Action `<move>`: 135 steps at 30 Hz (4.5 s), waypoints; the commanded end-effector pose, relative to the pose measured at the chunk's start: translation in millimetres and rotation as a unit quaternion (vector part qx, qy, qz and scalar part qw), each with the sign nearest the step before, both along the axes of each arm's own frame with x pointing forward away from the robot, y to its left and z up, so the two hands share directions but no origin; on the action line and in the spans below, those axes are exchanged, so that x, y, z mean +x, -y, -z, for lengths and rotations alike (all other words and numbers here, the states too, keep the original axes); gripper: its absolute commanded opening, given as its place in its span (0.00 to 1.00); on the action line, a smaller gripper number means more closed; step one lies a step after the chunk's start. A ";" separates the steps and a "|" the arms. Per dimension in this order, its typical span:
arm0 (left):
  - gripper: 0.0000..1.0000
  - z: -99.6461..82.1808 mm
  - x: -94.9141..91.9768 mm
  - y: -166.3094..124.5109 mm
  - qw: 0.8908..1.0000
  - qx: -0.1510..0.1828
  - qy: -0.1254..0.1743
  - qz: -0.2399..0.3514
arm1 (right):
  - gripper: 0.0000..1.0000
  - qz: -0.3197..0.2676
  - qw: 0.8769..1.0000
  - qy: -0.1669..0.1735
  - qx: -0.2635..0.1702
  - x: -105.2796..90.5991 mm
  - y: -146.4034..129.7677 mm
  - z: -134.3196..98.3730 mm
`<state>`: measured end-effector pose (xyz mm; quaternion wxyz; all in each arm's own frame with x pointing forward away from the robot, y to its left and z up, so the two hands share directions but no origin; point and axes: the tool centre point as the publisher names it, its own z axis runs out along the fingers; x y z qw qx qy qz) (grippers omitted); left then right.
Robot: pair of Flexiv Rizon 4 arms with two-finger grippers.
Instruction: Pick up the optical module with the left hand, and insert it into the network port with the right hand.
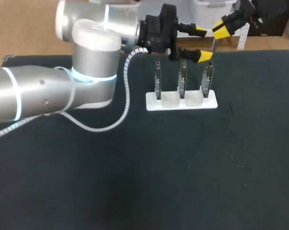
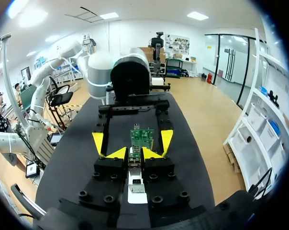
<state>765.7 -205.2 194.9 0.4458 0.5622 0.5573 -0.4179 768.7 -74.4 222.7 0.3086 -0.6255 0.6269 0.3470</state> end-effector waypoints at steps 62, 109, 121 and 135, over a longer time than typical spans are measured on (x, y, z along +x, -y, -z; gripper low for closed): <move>1.00 23.5 -0.4 -21.0 0.992 0.099 -0.082 -0.020 | 0.00 -0.005 1.000 -0.009 0.003 0.7 5.8 5.3; 1.00 37.8 -6.6 -12.6 0.979 0.187 -0.083 0.009 | 0.00 -0.002 1.000 -0.005 0.001 1.0 7.7 4.5; 1.00 41.3 -6.7 -10.2 0.979 0.187 -0.085 0.011 | 0.00 0.000 1.000 -0.004 0.000 1.3 9.6 3.7; 1.00 42.1 -6.0 -8.1 0.980 0.180 -0.078 0.016 | 0.00 -0.001 1.000 -0.004 0.000 1.4 9.5 4.2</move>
